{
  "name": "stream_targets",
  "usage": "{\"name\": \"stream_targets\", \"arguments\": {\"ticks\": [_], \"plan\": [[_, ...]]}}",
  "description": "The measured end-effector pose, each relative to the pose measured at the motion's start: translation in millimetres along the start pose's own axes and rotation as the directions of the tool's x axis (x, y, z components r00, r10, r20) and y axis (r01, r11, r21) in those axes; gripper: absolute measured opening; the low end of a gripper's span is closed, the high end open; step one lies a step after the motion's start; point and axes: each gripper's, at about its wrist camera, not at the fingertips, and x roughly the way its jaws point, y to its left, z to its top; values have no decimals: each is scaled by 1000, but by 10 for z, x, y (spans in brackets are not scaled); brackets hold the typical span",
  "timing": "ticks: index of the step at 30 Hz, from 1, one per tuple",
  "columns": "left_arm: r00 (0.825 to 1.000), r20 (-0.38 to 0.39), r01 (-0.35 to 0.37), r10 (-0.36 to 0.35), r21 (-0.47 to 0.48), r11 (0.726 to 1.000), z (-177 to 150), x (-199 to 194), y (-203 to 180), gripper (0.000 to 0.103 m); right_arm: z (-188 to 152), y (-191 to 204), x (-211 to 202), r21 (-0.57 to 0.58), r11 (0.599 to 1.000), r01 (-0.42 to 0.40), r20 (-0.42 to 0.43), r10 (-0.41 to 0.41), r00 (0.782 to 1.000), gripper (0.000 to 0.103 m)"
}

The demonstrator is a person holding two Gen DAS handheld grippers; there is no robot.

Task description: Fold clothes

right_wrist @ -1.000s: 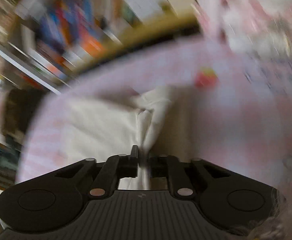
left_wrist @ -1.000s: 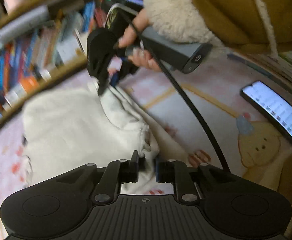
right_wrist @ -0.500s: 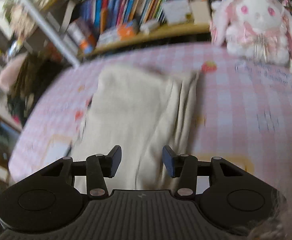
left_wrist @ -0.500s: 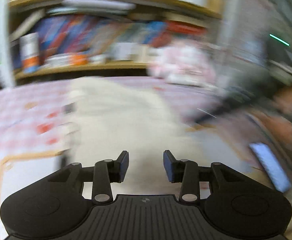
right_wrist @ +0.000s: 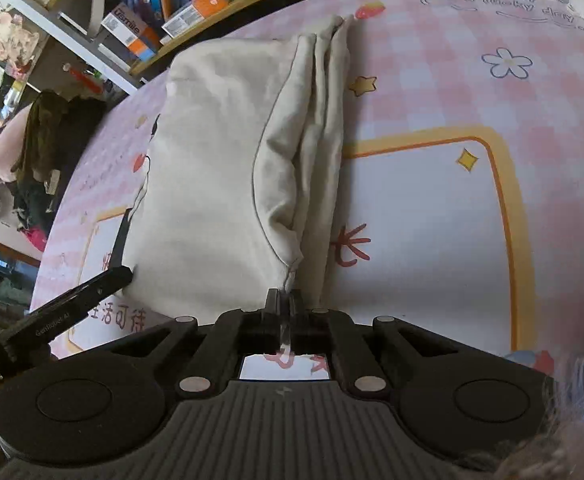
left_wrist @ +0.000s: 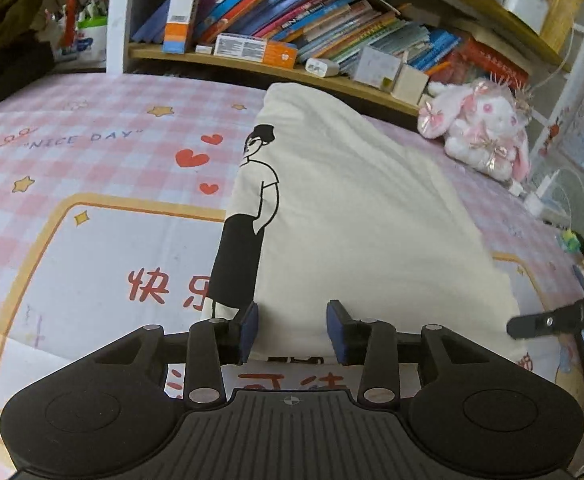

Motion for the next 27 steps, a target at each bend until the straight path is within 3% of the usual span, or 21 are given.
{"name": "stream_targets", "arguments": {"ticks": [4, 7, 10, 12, 14, 16, 19, 20, 27], "plan": [[1000, -11, -18, 19, 25, 1000, 36, -21, -13, 40, 54, 80, -39, -50, 999, 6, -10, -6, 1000, 12], [1000, 2, -31, 31, 28, 999, 74, -62, -16, 50, 84, 181, -188, -93, 995, 28, 52, -23, 998, 31], [999, 11, -40, 39, 29, 999, 117, -68, -16, 50, 142, 356, -281, -165, 986, 25, 137, -2, 991, 32], [999, 8, -47, 47, 34, 998, 128, -55, -25, 50, 169, 457, -269, -207, 978, 16, 172, 20, 985, 30], [998, -1, -56, 56, 38, 998, 119, -32, -32, 50, 172, 528, -217, -241, 970, 27, 201, 23, 979, 14], [998, -14, -64, 65, 42, 997, 99, -6, -34, 50, 152, 516, -99, -251, 965, 73, 208, -20, 978, 10], [997, -21, -70, 71, 36, 997, 65, -14, 0, 50, 92, 320, 106, -227, 963, 142, 146, -111, 983, 3], [997, -21, -75, 76, 37, 997, 72, -31, 10, 50, 67, 268, 104, -226, 964, 139, 150, -106, 983, 0], [996, 47, -80, 76, 72, 994, 387, -167, 154, 68, 22, 222, 6, -190, 968, 164, 159, -134, 978, 1]]}}
